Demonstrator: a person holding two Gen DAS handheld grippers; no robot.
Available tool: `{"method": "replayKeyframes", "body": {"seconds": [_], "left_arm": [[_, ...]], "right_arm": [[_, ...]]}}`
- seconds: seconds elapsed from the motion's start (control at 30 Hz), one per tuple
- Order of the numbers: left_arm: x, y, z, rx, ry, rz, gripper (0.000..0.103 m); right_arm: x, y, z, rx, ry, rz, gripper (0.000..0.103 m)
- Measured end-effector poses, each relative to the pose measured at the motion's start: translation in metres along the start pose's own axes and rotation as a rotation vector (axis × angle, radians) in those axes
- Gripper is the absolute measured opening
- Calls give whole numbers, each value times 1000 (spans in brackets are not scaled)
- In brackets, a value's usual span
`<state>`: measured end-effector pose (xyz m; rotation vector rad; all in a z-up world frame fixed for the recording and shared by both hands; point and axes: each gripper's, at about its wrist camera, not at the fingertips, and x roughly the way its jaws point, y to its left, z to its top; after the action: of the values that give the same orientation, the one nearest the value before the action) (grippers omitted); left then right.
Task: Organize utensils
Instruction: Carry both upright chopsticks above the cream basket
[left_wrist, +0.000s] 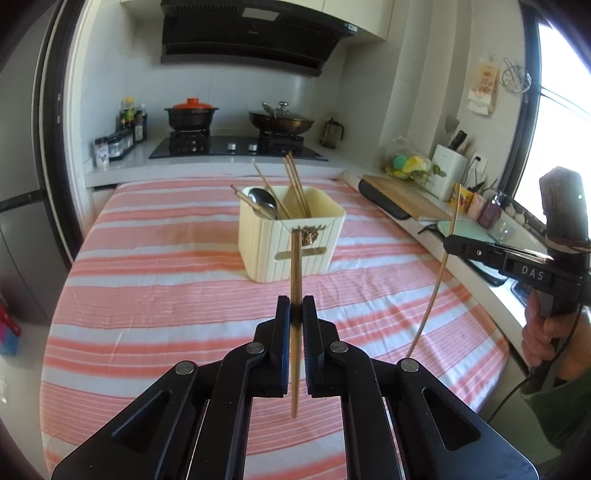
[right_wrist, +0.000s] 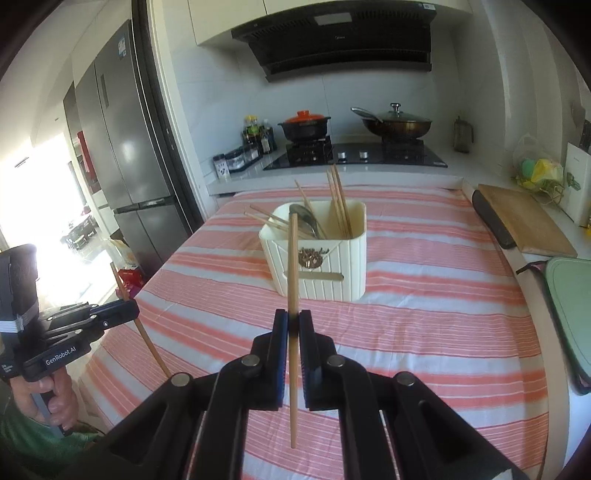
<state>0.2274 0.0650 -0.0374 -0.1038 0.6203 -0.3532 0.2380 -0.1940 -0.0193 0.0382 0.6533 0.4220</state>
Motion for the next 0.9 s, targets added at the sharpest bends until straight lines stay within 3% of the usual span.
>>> {"method": "replayKeyframes", "body": {"seconds": [0.17, 0.57, 0.7, 0.9], "left_arm": [[-4, -1, 7, -13, -21, -12, 4], [-8, 2, 27, -14, -17, -14, 4], [-16, 8, 67, -26, -66, -43, 4], [-12, 11, 148, -6, -214, -4, 4]], "right_arm": [[-6, -2, 7, -15, -34, -8, 6], [2, -20, 19, -16, -5, -25, 6], [8, -25, 46, -43, -25, -41, 6], [15, -27, 129, -69, -149, -50, 6]]}}
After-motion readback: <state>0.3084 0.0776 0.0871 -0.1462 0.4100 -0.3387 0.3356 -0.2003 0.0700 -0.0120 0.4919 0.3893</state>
